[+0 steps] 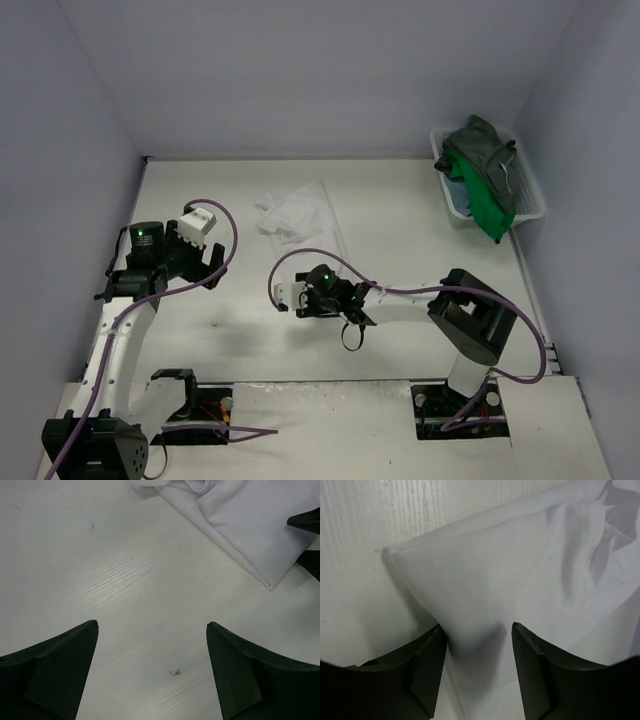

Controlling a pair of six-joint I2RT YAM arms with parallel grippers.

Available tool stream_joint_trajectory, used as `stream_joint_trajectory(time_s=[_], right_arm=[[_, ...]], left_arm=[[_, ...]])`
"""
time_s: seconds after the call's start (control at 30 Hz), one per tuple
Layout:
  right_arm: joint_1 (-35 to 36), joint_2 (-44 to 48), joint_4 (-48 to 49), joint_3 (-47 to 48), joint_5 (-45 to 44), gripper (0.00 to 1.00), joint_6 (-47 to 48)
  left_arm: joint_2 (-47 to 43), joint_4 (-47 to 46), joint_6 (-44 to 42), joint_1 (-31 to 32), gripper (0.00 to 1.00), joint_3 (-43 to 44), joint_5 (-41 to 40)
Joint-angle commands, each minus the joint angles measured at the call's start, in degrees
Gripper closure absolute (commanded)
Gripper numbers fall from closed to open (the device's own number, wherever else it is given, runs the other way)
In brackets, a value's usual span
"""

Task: Fold and stack the t-shirts
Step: Fold the tshirt

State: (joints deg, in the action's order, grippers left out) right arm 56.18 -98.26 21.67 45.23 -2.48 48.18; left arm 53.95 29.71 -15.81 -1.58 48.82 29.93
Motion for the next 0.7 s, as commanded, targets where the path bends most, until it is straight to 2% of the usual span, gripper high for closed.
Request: stream_joint_trajectory(time_s=[0.0, 0.27, 0.37, 0.4, 0.47, 0.67], right_arm=[[-1.34, -3.78, -8.22, 0.29, 1.69, 0.5, -0.28], [-1.87, -5.1, -10.94, 1.0, 4.24, 0.68, -1.25], [-1.95, -4.66, -12.44, 1.7, 4.94, 0.79, -1.69], [-2.13, -4.4, -14.53, 2.14, 5.46, 0.9, -1.95], [-2.04, -3.61, -15.95, 3.1, 5.91, 0.99, -2.39], [-2.04, 2.71, -20.43, 3.28, 6.78, 1.0, -2.66]], left_arm=[[0.19, -2.38, 0.08, -0.52, 0.17, 1.19, 1.36], [0.27, -2.38, 0.26, -0.61, 0.17, 1.46, 1.62], [0.19, -2.29, 0.34, -0.7, 0.17, 1.46, 1.53], [0.19, -2.29, 0.34, -0.7, 0.17, 1.46, 1.53], [0.27, -2.29, 0.17, -0.79, 0.17, 1.46, 1.53], [0.98, -2.29, 0.34, -0.88, 0.17, 1.81, 2.06]])
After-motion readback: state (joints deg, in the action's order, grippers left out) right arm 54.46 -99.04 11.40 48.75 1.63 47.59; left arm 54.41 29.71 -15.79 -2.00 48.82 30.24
